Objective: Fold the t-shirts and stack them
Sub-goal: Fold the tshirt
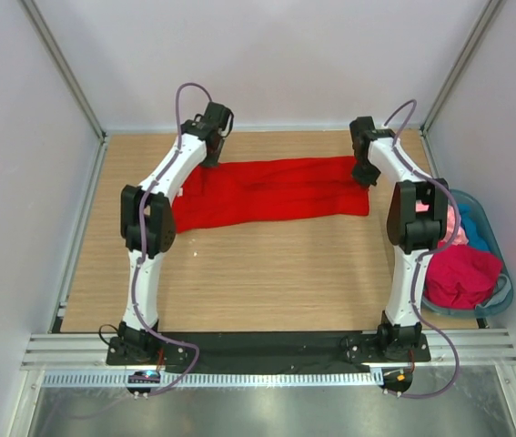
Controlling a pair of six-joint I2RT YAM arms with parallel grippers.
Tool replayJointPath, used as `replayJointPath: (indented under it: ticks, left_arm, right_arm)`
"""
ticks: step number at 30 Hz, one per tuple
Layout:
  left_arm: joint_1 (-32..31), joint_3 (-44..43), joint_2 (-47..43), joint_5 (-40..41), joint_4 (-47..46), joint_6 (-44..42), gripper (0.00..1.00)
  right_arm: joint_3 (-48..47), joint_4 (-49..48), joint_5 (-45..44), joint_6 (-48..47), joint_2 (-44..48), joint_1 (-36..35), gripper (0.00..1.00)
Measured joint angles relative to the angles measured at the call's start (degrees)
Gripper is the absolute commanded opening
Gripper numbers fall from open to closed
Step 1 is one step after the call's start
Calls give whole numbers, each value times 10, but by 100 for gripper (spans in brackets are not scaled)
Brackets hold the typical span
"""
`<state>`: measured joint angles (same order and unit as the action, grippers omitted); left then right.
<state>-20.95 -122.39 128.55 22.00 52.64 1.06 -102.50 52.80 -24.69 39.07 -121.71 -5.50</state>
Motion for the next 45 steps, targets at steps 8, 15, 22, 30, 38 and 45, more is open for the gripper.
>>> replayJointPath:
  ticks: [8,15,22,30,38,45]
  left_arm:
    - [3,-36,24,5,-38,0,0]
    - [7,-40,63,6,-45,-1,0]
    - [15,-40,71,18,-44,0,15]
    - [23,-40,64,46,-8,32,34]
    - [49,70,-54,10,47,110,40]
    - [82,302,-240,-90,34,172,44]
  right_arm:
    - [-42,5,6,-7,-33,0,1]
    - [-80,11,9,-17,-57,4,28]
    - [-113,26,35,-36,-62,5,38]
    - [-21,63,69,-45,5,6,38]
    - [40,71,75,-42,54,6,43]
    - [96,50,78,-38,59,6,45]
